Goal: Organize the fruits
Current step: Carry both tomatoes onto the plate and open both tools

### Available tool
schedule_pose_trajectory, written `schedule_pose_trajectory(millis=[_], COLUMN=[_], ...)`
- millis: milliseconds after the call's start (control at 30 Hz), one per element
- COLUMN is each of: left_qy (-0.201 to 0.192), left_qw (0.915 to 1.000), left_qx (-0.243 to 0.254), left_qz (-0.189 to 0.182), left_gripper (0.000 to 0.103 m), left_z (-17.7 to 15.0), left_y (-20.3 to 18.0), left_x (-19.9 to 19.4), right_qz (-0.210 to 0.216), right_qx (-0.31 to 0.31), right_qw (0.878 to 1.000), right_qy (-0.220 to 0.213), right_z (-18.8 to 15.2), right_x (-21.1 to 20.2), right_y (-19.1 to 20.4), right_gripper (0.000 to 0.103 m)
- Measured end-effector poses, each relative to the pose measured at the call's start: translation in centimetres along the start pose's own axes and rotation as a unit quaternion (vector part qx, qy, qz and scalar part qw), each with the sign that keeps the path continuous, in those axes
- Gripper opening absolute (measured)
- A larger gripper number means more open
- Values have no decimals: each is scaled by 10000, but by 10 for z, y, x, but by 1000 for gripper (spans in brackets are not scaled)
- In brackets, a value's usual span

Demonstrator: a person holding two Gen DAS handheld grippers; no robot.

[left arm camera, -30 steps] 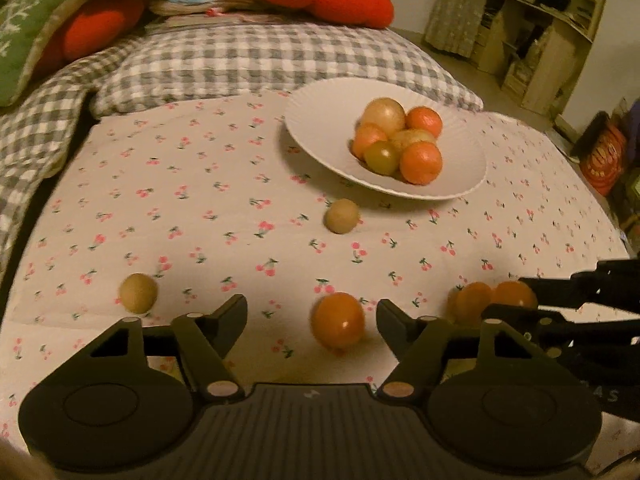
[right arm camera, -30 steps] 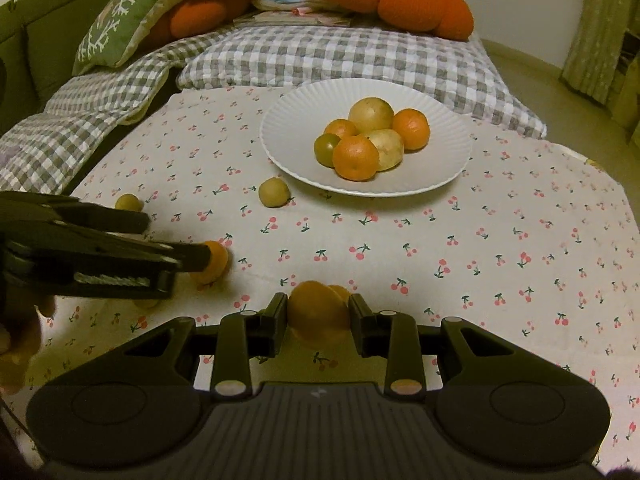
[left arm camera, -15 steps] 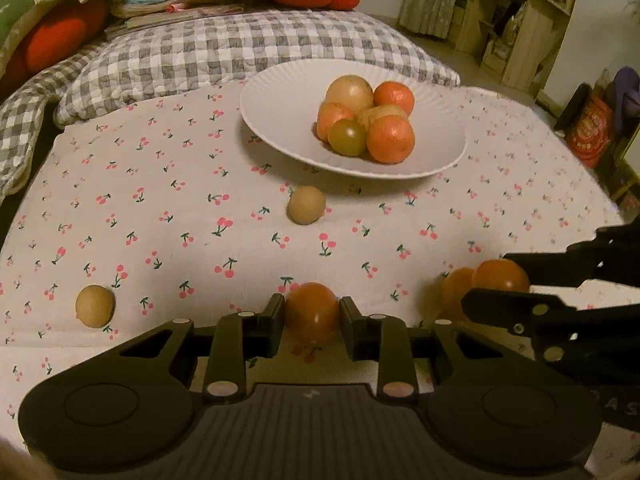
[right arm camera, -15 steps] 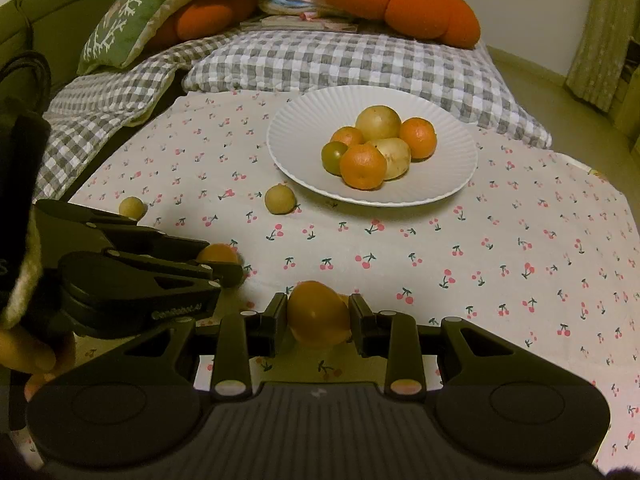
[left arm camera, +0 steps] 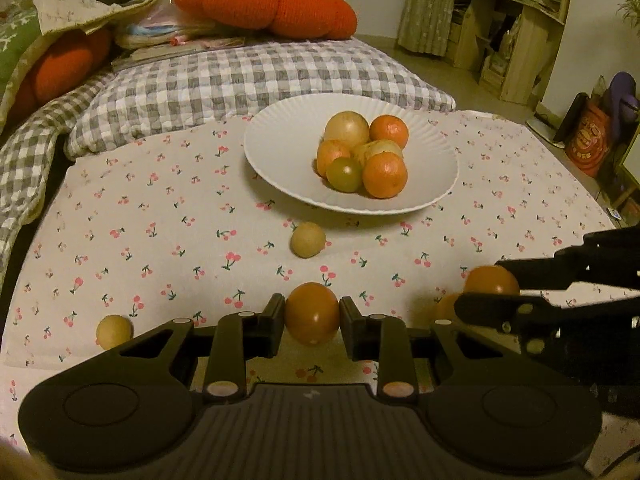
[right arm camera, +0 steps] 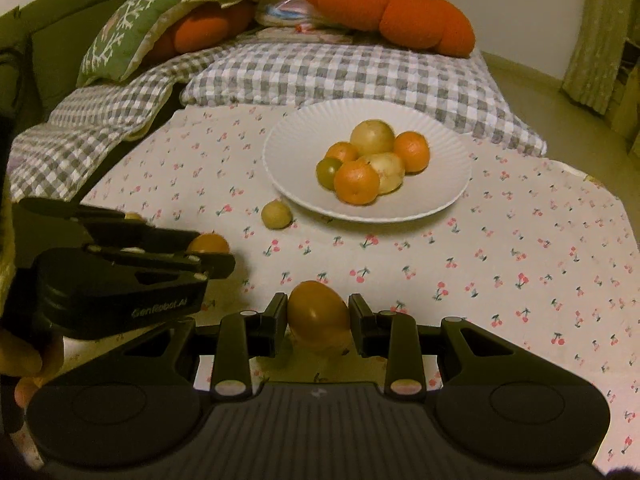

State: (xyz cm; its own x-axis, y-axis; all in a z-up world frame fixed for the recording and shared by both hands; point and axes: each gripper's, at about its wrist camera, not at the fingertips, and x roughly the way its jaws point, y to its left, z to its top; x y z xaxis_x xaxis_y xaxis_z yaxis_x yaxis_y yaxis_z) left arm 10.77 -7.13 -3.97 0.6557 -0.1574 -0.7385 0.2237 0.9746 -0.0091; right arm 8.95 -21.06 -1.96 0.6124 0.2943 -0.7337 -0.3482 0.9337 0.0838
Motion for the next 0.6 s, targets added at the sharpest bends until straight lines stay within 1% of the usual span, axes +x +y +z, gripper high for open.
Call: schedule_pose_trajectory(millis=[200,467,600], left_qy=[-180,-463,-542], left_qw=[9998,9987,9984], left_qx=[39,165,85], left_qz=[14,114,112], left_gripper=[16,16,16], left_z=[9,29,40], left_y=[0,-5,-3], left_x=[-4,-2,1], right_qz=[-88,-206,-257], right_qx=[137,193,270], right_qw=[9998,9993,9987], right_qy=[-109,-263,-352], right_z=[7,18,25], right_x=[0,1,3], right_y=[-8,-20,-30], right_gripper=[30,30,30])
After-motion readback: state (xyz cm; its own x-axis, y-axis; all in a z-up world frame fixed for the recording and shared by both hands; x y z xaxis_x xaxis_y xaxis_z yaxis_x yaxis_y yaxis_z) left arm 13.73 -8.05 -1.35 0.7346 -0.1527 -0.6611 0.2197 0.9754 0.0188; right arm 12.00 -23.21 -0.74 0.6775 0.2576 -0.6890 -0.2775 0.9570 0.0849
